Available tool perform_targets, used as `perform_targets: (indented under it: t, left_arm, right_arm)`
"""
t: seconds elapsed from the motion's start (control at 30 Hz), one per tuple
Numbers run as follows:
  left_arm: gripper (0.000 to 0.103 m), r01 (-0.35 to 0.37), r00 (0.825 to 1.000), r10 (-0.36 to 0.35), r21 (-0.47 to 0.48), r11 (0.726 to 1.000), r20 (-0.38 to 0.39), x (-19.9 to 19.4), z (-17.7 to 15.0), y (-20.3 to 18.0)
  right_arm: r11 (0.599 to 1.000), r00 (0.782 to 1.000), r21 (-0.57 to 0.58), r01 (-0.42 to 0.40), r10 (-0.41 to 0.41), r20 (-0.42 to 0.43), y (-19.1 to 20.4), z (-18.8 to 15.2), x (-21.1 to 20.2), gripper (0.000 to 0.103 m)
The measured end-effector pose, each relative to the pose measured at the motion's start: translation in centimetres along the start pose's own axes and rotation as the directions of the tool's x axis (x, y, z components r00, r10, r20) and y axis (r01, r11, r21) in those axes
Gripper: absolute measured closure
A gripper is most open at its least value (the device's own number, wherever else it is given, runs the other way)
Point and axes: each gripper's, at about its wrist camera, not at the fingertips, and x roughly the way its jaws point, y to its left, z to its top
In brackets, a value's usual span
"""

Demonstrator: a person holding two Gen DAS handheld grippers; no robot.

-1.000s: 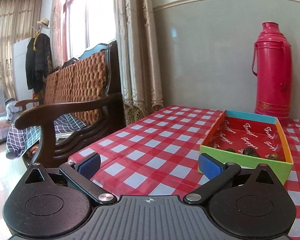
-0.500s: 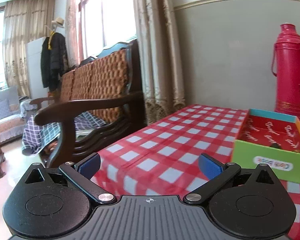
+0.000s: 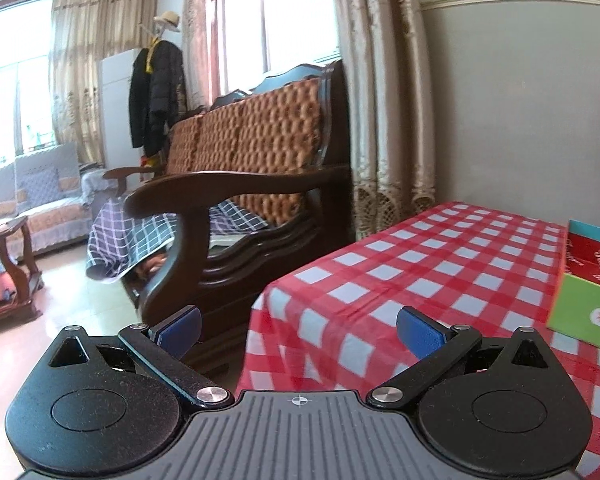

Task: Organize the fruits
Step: 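Carry the kiwi in the right tool into the box and release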

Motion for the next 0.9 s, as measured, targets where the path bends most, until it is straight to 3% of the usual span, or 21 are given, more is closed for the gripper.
perform_targets:
  t: [0.43, 0.5, 0.53, 0.67, 0.9]
  left_arm:
    - [0.0, -0.035, 0.999, 0.035, 0.021, 0.999, -0.006, 0.9, -0.3, 0.7]
    - [0.0, -0.039, 0.999, 0.039, 0.039, 0.999, -0.004, 0.8, -0.3, 0.4]
    - [0.0, -0.039, 0.999, 0.039, 0.047, 0.998, 0.0, 0.8, -0.3, 0.2]
    - [0.0, -0.036, 0.999, 0.036, 0.056, 0.998, 0.007, 0.5, -0.2, 0.0]
    - [0.0, -0.031, 1.0, 0.031, 0.05, 0.998, 0.004, 0.3, -0.2, -0.1]
  right_arm:
    - [0.999, 0.998, -0.047, 0.008, -0.011, -0.055, 2.2, -0.9, 2.7, 0.056]
    - [0.999, 0.999, -0.05, 0.019, -0.02, -0.026, 2.3, -0.9, 2.4, 0.039]
    - [0.998, 1.0, -0.053, 0.026, -0.026, 0.001, 2.4, -0.9, 2.0, 0.025]
    - [0.998, 0.999, -0.06, 0.02, -0.018, 0.033, 2.5, -0.4, 1.4, 0.025]
    - [0.998, 0.999, -0.051, 0.039, -0.039, 0.01, 1.9, -0.1, 1.1, 0.025]
